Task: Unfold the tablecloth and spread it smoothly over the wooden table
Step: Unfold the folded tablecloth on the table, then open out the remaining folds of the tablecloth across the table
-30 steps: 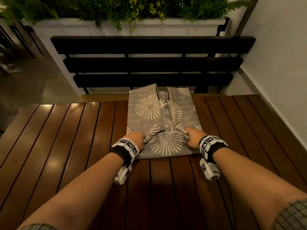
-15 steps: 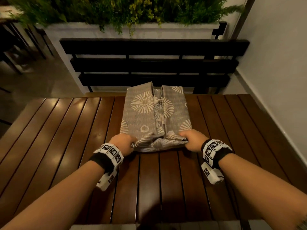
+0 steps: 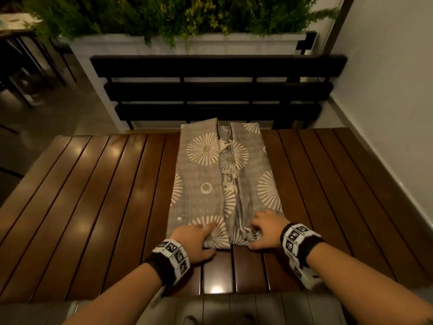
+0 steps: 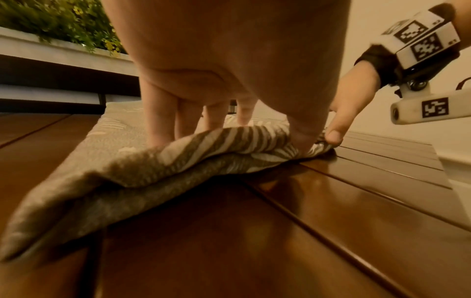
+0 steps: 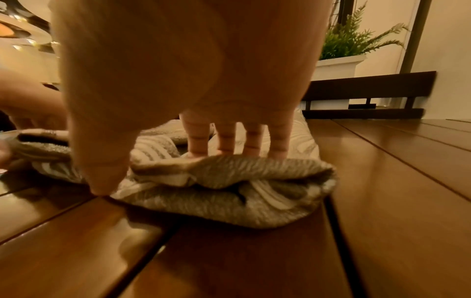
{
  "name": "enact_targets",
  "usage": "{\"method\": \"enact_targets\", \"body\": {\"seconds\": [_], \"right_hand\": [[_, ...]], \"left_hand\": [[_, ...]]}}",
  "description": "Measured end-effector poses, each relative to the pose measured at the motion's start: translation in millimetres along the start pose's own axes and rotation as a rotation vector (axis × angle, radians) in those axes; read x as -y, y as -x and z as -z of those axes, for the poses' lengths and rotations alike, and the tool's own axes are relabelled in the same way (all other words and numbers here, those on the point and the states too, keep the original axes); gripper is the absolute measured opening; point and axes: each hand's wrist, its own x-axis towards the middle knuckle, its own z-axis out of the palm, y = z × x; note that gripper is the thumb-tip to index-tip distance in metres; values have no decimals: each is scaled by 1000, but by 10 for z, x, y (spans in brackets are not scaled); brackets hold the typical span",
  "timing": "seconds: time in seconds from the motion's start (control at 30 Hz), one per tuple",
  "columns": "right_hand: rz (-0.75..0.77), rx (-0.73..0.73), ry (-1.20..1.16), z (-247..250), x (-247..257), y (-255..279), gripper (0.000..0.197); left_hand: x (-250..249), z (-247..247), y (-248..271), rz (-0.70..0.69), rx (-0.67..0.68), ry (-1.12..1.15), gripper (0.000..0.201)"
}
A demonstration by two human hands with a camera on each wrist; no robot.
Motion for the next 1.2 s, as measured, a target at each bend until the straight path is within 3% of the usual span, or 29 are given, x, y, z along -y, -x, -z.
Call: {"method": "enact_targets", "body": {"seconds": [0.17,0.43,0.47,0.53,0.57,0.63,0.77,0.83,0.87,0.93,1.0,1.07,1.2], "right_hand": [[-94,-6,8,-76,201,-82,69],[-103,64,-31,-138,235,13,64],[-107,88,-58,-118,216,21,58],[-128,107,-161,4,172,47,21],[-148,100,-248,80,137,61,13],[-203,55,-423,185,14,60,23],[-235,-64,-542,309,-214,29,21],[-246,-12,-587,259,-210,-10,17],[-268,46,-623,192,-207,-48,28],[-283,138,-623,82,-192,-95,69],[-259,138,-552,2,-213,-159,86],[-260,143,-537,-47,-212,-198,83],[-283,134,-509,-117,-197,-255,64]], "left_hand": [[-190,41,-50,-19,133,-79,90],[-265,299,-70,-151,281,-142,79],[-262,317,-99,-156,308,-118,74],[-230,378,-190,-138,354,-17,62],[-201,428,-257,-106,379,45,60],[-184,574,-372,-31,432,116,55],[-135,1010,-726,-26,242,66,38],[-64,1151,-936,-8,151,76,40],[-26,1206,-1040,-7,109,71,42],[67,1309,-1277,-10,43,37,47],[143,1445,-1526,-12,-24,22,48],[221,1577,-1812,17,-92,99,43],[430,1777,-2445,185,-185,503,45]]}}
